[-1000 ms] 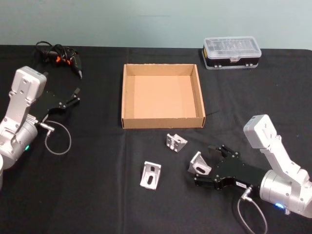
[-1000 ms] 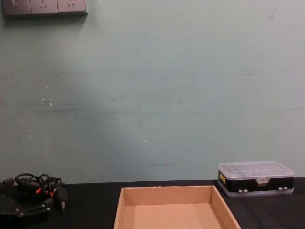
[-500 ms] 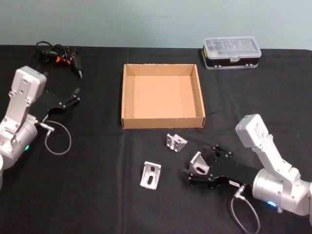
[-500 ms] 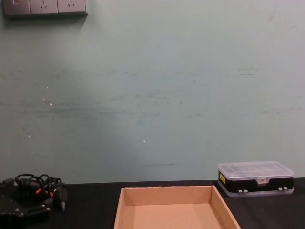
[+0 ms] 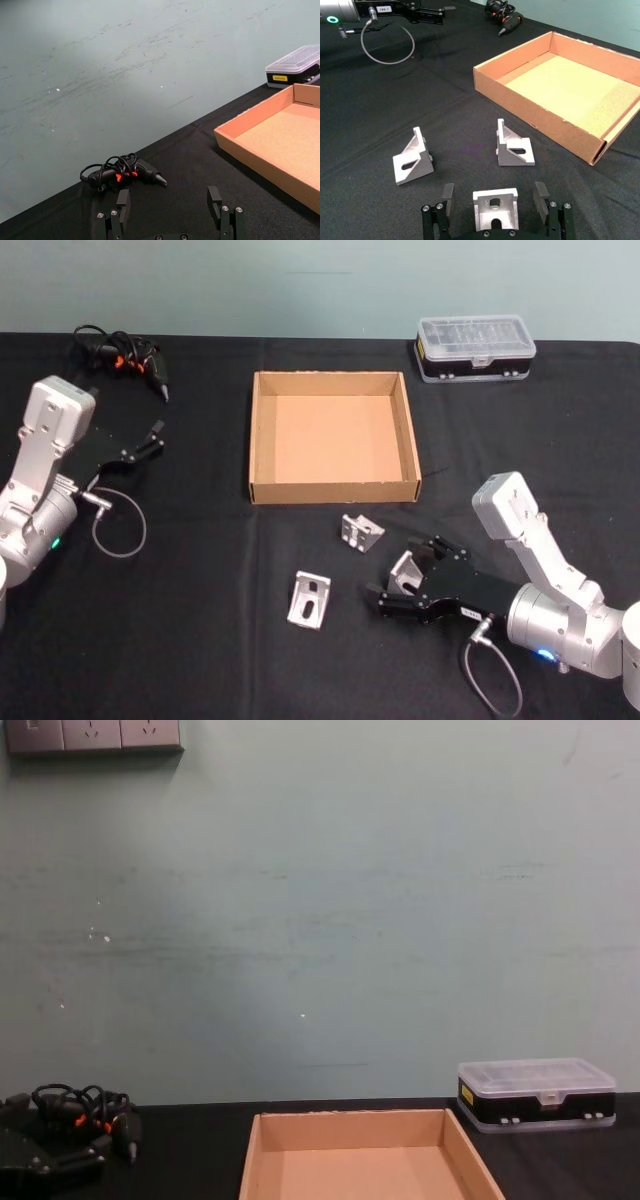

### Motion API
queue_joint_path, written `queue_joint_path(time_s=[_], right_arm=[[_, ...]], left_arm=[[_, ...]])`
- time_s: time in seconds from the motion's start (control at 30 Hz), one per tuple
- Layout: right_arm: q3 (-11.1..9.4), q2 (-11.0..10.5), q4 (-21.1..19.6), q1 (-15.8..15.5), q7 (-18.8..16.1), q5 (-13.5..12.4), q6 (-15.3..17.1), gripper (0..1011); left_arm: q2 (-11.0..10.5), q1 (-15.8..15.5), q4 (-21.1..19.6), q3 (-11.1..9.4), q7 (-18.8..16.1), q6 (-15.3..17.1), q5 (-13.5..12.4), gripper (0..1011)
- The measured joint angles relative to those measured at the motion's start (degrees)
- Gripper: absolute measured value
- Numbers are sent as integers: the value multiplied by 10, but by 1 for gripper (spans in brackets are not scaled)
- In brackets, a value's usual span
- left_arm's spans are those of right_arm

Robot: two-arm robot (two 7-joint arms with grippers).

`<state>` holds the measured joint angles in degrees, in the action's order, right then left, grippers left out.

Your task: Use one hand to pick up the angle iron from the table and place it into the box.

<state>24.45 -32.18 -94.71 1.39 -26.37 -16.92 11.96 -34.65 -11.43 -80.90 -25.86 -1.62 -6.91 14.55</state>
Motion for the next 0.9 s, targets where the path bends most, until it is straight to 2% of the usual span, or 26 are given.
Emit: queue_joint_path(time_s=[0.13,0.33,0.47,0.53,0.57,0.67,0.73,0.9], right_arm=[[0,0,0,0,1,2,0,1000],[1,0,0,0,2,6,1,907],[0,0,0,-3,5,6,1,763],[-1,0,-1,-4,5,6,1,734],[-1,1,-1,-4,5,6,1,664],[-2,1,-1,-4,5,6,0,607],[-3,1,-1,-4,5,6,0,508],[-3,2,-1,-4,4,7,-1,451]], left_arm=[[0,0,0,0,0,0,0,1011],[0,0,0,0,0,0,0,1011],[0,0,0,0,0,0,0,1011],[0,0,0,0,0,0,0,1011],[0,0,0,0,0,0,0,1011],[0,0,0,0,0,0,0,1011],[0,0,0,0,0,0,0,1011],[0,0,0,0,0,0,0,1011]])
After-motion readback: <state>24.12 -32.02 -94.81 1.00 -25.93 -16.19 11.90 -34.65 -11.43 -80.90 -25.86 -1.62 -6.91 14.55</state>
